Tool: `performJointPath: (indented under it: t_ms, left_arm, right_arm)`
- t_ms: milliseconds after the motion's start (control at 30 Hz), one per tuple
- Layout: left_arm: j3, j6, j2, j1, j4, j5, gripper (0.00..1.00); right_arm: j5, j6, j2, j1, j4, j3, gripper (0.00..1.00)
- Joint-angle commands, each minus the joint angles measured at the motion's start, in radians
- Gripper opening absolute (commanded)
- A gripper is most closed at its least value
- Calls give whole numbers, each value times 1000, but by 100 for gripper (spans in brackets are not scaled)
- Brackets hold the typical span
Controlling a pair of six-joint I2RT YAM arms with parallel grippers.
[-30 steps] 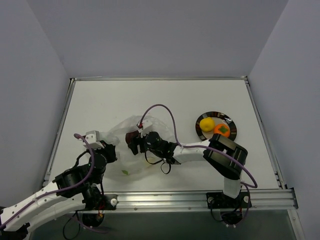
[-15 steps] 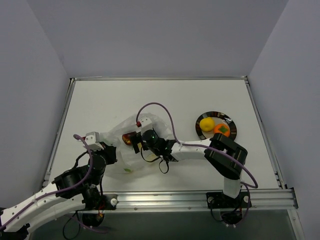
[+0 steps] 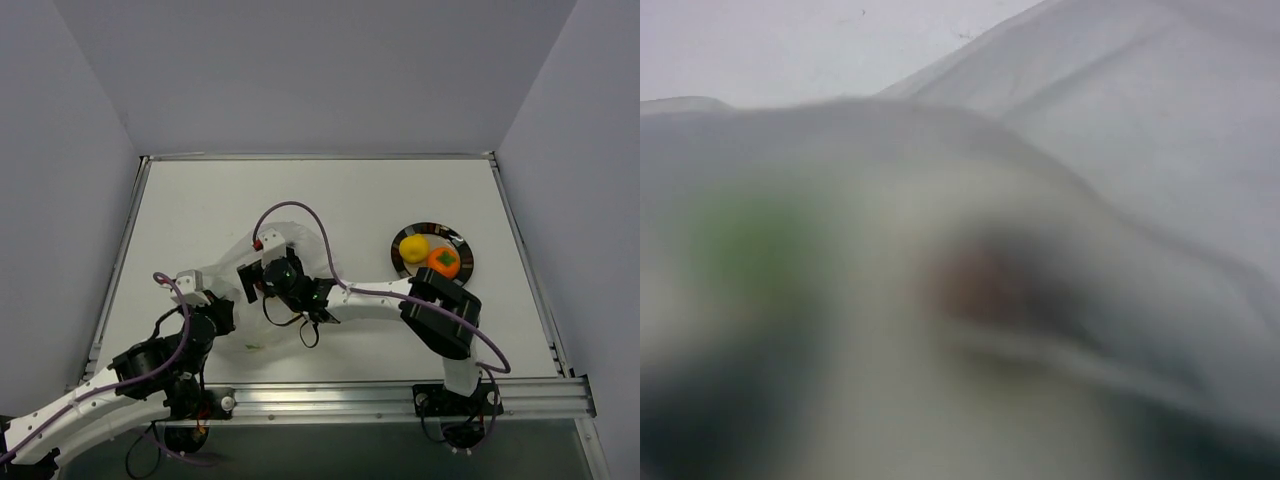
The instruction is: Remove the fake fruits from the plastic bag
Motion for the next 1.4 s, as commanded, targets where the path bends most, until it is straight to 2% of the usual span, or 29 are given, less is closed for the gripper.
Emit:
performJointPath:
  t_ms: [0, 133, 233, 533, 667, 700, 733, 767, 867, 967, 1200, 1367]
  left_arm:
    - [32, -11, 7, 6, -10, -4, 2]
    - [34, -8, 2, 6, -12, -4, 2]
    - [29, -8, 2, 6, -7, -4, 2]
    - [28, -10, 2, 6, -10, -5, 2]
    - [23, -11, -2, 6, -13, -7, 2]
    - [23, -8, -3, 6, -9, -9, 2]
    - [23, -8, -1, 6, -7, -10, 2]
    - [26, -8, 1, 6, -9, -13, 2]
    - [32, 3, 1, 6, -9, -21, 2]
    - [37, 7, 1, 6, -3, -25, 2]
    - [49, 32, 14, 6, 33, -44, 2]
    - [52, 50, 45, 7, 85, -51, 2]
  right_arm:
    - [70, 38, 71, -8, 23, 60, 100]
    - [110, 47, 127, -14, 8, 87, 99]
    - [93, 41, 158, -18, 23, 100, 93]
    - [87, 32, 190, -23, 71, 129, 93]
    - [85, 30, 177, -23, 103, 111, 80]
    - [85, 32, 169, -23, 121, 104, 75]
    - [87, 30, 164, -21, 122, 101, 64]
    - [93, 27, 160, -23, 117, 95, 62]
    - [104, 21, 123, -15, 112, 78, 52]
    - [102, 23, 65, -8, 115, 35, 52]
    - [-71, 20, -162, -5, 172, -130, 53]
    - [-270, 14, -297, -6, 186, -227, 53]
